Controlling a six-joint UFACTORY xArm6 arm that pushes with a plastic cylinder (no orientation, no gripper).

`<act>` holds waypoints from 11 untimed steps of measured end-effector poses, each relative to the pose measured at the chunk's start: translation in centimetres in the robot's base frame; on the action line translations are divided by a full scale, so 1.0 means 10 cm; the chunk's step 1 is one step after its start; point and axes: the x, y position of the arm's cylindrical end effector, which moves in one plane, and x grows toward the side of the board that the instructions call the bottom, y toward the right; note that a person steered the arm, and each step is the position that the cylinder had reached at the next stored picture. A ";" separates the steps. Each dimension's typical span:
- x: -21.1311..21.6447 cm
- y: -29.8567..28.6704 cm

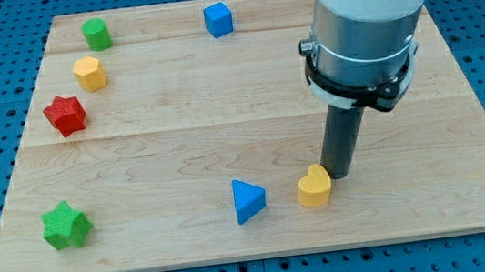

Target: Put the heart to the top right of the triangle

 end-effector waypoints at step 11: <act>0.17 -0.24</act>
